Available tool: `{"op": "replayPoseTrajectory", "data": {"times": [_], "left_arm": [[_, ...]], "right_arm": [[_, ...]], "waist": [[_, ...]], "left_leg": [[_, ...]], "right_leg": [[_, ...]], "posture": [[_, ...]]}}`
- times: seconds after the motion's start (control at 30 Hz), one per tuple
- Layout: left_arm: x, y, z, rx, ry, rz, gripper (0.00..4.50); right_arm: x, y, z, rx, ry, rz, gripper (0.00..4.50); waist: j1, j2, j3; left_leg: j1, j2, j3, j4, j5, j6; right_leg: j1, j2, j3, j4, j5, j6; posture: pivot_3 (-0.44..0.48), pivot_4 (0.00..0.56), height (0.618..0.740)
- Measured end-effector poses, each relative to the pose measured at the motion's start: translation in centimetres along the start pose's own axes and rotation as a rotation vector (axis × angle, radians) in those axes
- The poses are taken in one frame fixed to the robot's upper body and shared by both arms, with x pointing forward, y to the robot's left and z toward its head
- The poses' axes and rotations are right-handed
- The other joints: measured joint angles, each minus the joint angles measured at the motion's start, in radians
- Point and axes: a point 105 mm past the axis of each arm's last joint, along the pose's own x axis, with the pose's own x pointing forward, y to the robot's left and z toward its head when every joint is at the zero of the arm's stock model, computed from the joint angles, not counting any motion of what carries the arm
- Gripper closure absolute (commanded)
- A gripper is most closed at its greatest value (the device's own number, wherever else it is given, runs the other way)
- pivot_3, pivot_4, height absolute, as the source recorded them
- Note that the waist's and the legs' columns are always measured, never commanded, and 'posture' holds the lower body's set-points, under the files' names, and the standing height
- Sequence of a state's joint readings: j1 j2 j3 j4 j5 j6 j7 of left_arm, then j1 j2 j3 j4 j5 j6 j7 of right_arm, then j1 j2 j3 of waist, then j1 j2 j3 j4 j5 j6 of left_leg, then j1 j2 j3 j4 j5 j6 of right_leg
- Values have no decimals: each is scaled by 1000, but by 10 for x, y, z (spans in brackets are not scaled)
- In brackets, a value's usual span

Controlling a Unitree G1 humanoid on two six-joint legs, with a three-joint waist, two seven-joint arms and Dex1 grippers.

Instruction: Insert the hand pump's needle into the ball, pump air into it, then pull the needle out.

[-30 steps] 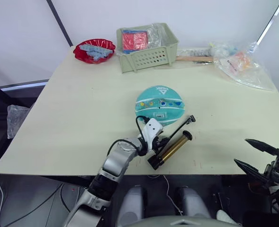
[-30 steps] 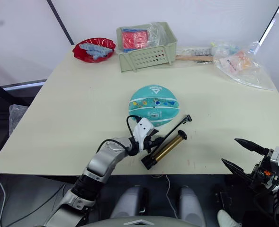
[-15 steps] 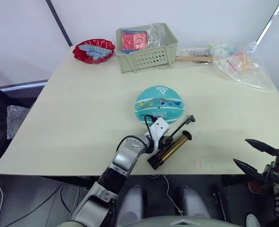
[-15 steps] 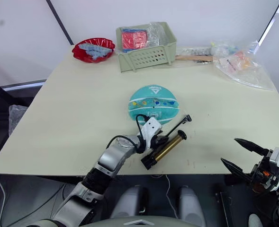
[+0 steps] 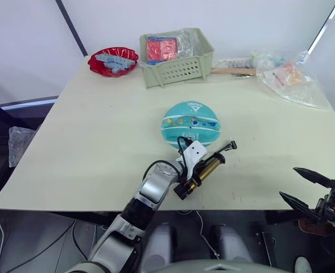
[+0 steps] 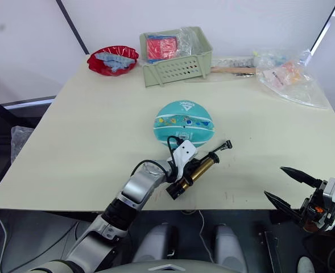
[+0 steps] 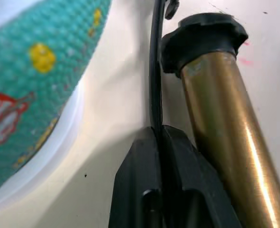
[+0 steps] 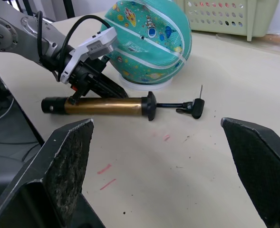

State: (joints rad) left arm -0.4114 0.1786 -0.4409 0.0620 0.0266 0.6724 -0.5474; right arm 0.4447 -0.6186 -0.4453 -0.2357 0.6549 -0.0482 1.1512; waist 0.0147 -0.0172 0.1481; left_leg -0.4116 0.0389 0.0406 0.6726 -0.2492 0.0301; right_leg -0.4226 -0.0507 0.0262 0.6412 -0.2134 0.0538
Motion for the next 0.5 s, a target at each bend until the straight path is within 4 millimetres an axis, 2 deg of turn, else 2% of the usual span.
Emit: {"op": "replayPoseTrajectory", "data": {"times": [0.2,0.5], "left_arm": [[-4,-4,-4,4,0,-24,4460],[-8,-10,-5,50,-9,-86,4460]], "right_arm": [[1,0,0,-1,-2,9,0],[1,11,2,34,-5,119,0]], "waist": [[0,0,0],[0,0,0]], "left_leg": [[0,0,0,0,0,0],[0,0,0,0,0,0]], "right_leg": [[0,0,0,0,0,0],[0,0,0,0,0,0]], "posture": [[0,150,738],[0,150,738]]}}
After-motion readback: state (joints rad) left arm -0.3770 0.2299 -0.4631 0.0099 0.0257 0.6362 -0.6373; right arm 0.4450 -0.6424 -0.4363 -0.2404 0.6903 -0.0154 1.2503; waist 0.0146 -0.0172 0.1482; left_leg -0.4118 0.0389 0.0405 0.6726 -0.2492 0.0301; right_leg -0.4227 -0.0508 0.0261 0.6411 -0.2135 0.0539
